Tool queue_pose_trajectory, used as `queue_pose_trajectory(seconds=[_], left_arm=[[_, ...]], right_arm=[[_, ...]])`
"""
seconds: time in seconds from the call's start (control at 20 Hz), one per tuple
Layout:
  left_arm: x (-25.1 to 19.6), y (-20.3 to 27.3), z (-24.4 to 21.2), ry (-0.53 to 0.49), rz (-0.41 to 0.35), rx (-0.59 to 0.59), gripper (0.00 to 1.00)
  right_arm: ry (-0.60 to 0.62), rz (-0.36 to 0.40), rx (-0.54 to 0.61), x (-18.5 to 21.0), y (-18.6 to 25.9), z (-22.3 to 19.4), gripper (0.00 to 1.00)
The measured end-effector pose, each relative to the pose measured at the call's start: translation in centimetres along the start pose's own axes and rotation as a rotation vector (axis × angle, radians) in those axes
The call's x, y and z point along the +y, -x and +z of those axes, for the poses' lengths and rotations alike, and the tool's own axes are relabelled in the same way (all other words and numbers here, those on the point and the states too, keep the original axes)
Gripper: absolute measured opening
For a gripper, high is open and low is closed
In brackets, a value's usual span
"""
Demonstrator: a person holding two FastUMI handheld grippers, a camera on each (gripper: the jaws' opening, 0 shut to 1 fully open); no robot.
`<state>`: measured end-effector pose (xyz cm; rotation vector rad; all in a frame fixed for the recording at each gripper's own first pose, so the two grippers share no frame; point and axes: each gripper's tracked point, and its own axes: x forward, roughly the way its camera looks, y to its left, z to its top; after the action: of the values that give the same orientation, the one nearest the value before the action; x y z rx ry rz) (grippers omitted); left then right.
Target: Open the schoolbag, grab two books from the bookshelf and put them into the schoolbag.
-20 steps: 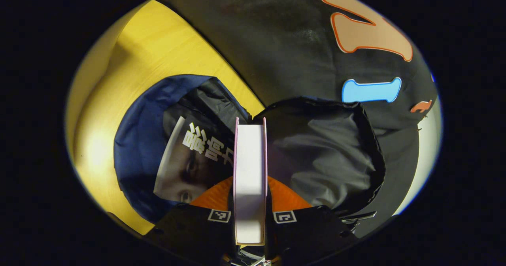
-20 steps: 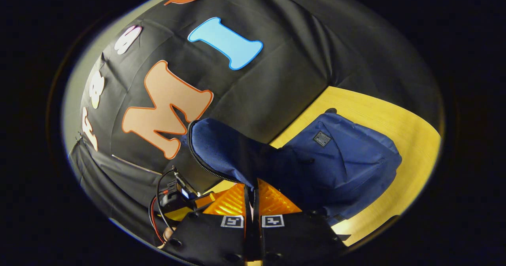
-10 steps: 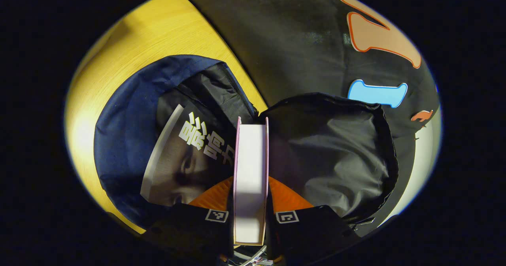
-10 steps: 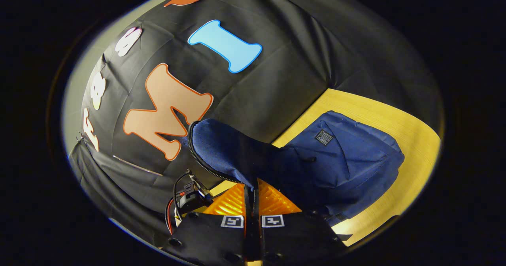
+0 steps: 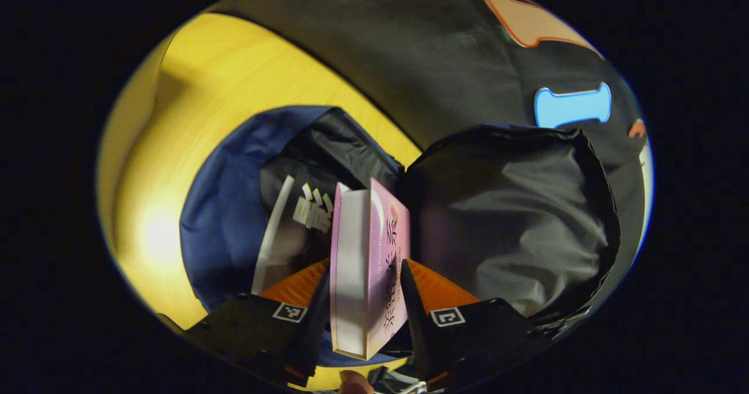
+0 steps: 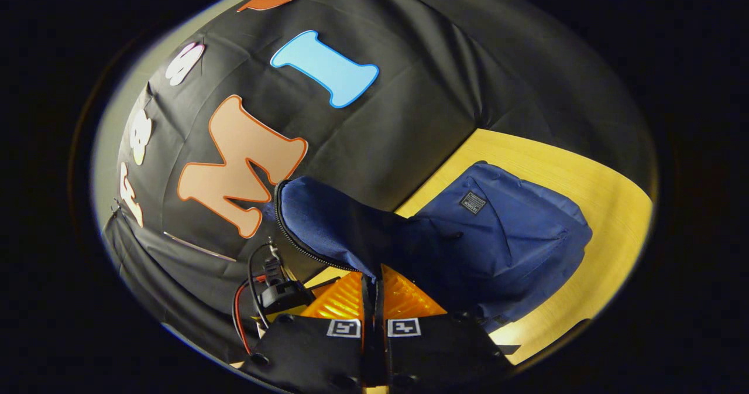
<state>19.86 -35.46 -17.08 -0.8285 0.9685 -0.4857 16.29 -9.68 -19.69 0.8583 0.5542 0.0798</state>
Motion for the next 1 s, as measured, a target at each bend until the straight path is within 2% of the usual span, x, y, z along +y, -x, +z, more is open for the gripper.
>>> queue_pose_trajectory(seconds=[0.05,0.1,0.15,0.2,0.25,0.35,0.4,0.45,0.55,0.6,0.65,0.8,0.85,1.0], left_arm=[[0.2,0.1,0.6,-0.051,0.028,-0.022,0.71],[0.5,0.5,1.5,-0.113,0.062,-0.054,0.58],[0.8,1.1,2.9,-0.167,0.105,-0.100,0.61],[0.7,1.8,4.0,-0.212,0.124,-0.135,0.75],[0.4,2.5,5.0,-0.254,0.135,-0.164,0.74],[0.3,4.2,6.4,-0.344,0.170,-0.200,0.78],[0.2,5.0,7.4,-0.385,0.188,-0.231,0.87],[0.2,5.6,8.3,-0.418,0.207,-0.258,0.92],[-0.3,7.4,9.8,-0.467,0.226,-0.309,0.92],[-0.5,8.5,10.6,-0.502,0.238,-0.336,0.96],[-0.9,9.4,11.6,-0.547,0.258,-0.369,0.92],[-2.8,12.9,14.3,-0.702,0.298,-0.501,0.94],[-3.9,14.4,15.3,-0.742,0.303,-0.550,0.96],[-6.7,17.5,16.3,-0.797,0.282,-0.657,0.96]], right_arm=[[0.003,-0.001,0.000,0.0,-0.1,0.0,0.02],[0.005,-0.004,-0.001,0.0,-0.1,0.0,0.04],[0.006,-0.006,0.000,0.0,-0.1,0.1,0.02],[0.004,-0.008,0.000,-0.1,-0.1,0.1,0.03],[0.001,-0.008,0.001,-0.2,-0.1,0.0,0.03],[-0.004,-0.009,0.002,-0.2,-0.1,0.0,0.03],[-0.001,-0.009,0.002,-0.2,-0.1,-0.1,0.03],[0.002,-0.009,0.003,-0.2,0.1,-0.2,0.03],[0.001,-0.008,0.004,-0.3,0.0,-0.1,0.02],[-0.002,-0.008,0.003,-0.3,0.0,0.0,0.03],[-0.003,-0.008,0.003,-0.3,0.0,0.1,0.03],[-0.002,-0.007,0.003,-0.4,-0.1,0.0,0.03],[-0.002,-0.007,0.004,-0.4,-0.1,0.0,0.02],[0.006,-0.009,0.004,-0.4,0.1,0.0,0.03]])
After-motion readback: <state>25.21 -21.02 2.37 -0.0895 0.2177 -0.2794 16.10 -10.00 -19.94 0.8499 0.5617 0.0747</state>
